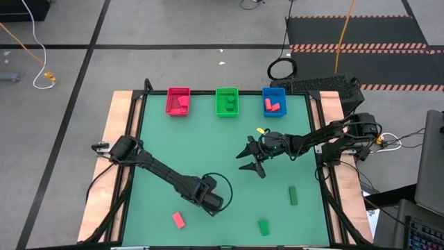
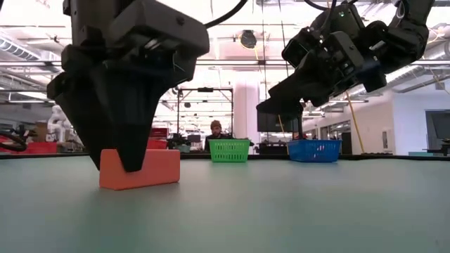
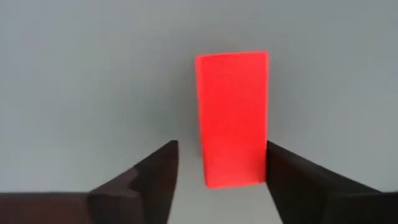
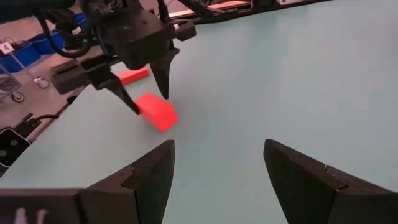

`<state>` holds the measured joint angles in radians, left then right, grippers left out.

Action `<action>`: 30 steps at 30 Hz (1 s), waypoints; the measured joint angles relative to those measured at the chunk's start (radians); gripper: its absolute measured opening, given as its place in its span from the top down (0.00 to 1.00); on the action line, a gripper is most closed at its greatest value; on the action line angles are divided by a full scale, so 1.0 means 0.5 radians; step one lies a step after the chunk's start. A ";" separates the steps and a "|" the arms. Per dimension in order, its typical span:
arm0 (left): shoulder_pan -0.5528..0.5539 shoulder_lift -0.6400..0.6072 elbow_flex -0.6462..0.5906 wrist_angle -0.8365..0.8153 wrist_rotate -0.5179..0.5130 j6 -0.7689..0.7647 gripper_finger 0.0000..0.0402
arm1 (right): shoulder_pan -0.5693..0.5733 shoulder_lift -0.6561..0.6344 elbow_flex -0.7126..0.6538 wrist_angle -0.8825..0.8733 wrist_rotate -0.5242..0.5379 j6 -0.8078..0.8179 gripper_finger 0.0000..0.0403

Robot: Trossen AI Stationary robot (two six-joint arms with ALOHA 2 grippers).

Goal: Sort & place blocks by color
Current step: Put the orange block into the blue basket

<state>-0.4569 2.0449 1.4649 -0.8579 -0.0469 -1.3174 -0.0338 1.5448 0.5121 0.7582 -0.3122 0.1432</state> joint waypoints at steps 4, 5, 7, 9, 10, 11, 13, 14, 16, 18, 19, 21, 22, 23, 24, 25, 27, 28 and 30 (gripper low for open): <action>0.018 0.000 -0.002 0.009 -0.013 0.021 0.59 | 0.000 0.000 0.000 -0.003 0.000 0.002 0.40; 0.019 0.000 -0.002 0.016 -0.013 0.037 0.62 | 0.000 0.000 0.000 -0.003 0.000 0.001 0.40; 0.019 0.000 -0.002 0.052 -0.017 0.080 0.66 | 0.000 0.000 0.000 -0.004 0.000 0.002 0.40; 0.021 -0.001 -0.002 0.068 -0.019 0.104 0.67 | 0.000 0.000 0.000 -0.003 0.000 0.002 0.40; 0.022 -0.001 -0.002 0.069 -0.018 0.116 0.67 | 0.000 0.000 0.000 -0.003 0.000 0.002 0.40; 0.026 -0.001 -0.002 0.070 -0.016 0.127 0.67 | 0.000 0.000 0.000 -0.004 0.000 0.002 0.40; 0.037 -0.001 -0.002 0.072 -0.012 0.184 0.67 | 0.000 0.000 0.000 -0.003 0.000 0.002 0.40; 0.048 -0.001 -0.002 0.074 -0.011 0.227 0.67 | 0.000 0.000 0.000 -0.002 0.000 0.001 0.40; 0.080 -0.008 -0.002 0.082 -0.012 0.328 0.67 | 0.000 0.000 0.000 -0.002 0.000 -0.003 0.40; 0.115 -0.031 -0.004 0.107 -0.035 0.468 0.66 | 0.000 0.000 0.000 0.003 -0.005 -0.017 0.40; 0.134 -0.042 -0.004 0.148 -0.051 0.544 0.66 | 0.006 0.000 0.000 0.013 -0.010 -0.046 0.40; 0.169 -0.073 -0.004 0.240 -0.073 0.680 0.66 | 0.037 0.000 0.000 0.056 -0.012 -0.135 0.40; 0.189 -0.087 -0.004 0.281 -0.072 0.745 0.66 | 0.058 0.000 0.000 0.088 -0.014 -0.195 0.40; 0.209 -0.103 -0.004 0.329 -0.074 0.804 0.67 | 0.082 0.000 0.001 0.118 -0.016 -0.252 0.40; 0.227 -0.122 -0.004 0.367 -0.082 0.859 0.67 | 0.107 0.000 0.001 0.144 -0.019 -0.300 0.40; 0.245 -0.139 -0.003 0.376 -0.100 0.904 0.67 | 0.132 0.000 0.001 0.176 -0.023 -0.328 0.40; 0.276 -0.180 -0.003 0.357 -0.182 0.996 0.67 | 0.174 0.000 0.001 0.232 -0.022 -0.342 0.40; 0.287 -0.197 -0.003 0.359 -0.244 1.043 0.67 | 0.191 0.000 0.002 0.248 -0.018 -0.326 0.40; 0.310 -0.231 -0.003 0.364 -0.350 1.128 0.67 | 0.213 0.000 0.001 0.279 -0.014 -0.285 0.40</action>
<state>-0.3017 1.9294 1.4635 -0.6758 -0.2217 -0.7533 0.0726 1.5448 0.5125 0.8977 -0.3195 0.0007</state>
